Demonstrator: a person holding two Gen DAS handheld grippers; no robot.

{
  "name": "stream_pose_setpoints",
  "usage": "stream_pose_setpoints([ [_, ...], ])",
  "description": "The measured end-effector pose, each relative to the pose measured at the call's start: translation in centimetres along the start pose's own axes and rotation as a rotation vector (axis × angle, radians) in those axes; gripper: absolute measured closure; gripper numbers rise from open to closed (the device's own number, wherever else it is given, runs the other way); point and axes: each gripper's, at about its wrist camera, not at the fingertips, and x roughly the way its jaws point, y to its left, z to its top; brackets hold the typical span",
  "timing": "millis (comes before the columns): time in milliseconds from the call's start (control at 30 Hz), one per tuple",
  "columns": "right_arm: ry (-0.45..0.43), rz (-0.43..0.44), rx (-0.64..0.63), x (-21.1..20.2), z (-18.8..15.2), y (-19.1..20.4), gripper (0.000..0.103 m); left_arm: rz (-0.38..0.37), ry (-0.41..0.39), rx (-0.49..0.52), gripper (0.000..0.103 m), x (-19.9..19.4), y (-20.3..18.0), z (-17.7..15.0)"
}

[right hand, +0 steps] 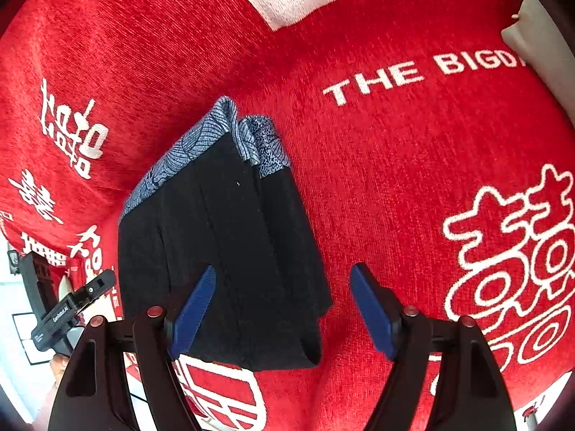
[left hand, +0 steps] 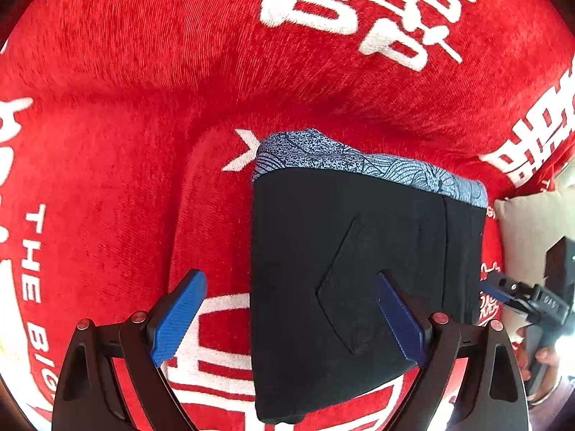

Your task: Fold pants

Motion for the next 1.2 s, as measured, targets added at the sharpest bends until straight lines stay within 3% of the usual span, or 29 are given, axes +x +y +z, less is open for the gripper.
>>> stream_pose_setpoints([
  [100,0.011,0.023,-0.02,0.3,0.1,-0.1,0.023,-0.028,0.02,0.012,0.008,0.5,0.5,0.2],
  [200,0.008,0.048,-0.056,0.8,0.8,0.1,0.023,-0.132,0.105,0.014,0.008,1.9,1.1,0.2],
  [300,0.005,0.081,-0.087,1.6,1.4,-0.1,0.023,-0.126,0.147,0.046,0.008,3.3,1.0,0.0],
  [500,0.06,0.225,-0.131,4.0,2.8,0.0,0.023,-0.199,0.167,0.083,0.008,5.0,0.0,1.1],
  [700,0.118,0.333,-0.159,6.0,3.6,-0.7,0.023,-0.214,0.182,0.138,0.008,6.7,-1.6,2.0],
  [900,0.146,0.388,-0.154,7.2,4.4,-0.2,0.023,-0.205,0.148,0.108,0.011,7.2,-2.1,2.1],
  [1067,0.142,0.373,-0.115,6.9,4.1,0.3,0.049,-0.169,0.091,0.138,0.03,5.8,-3.5,1.5],
  [1200,0.123,0.398,-0.082,5.9,3.6,0.5,0.056,-0.164,0.066,0.121,0.042,4.4,-3.7,1.4],
])
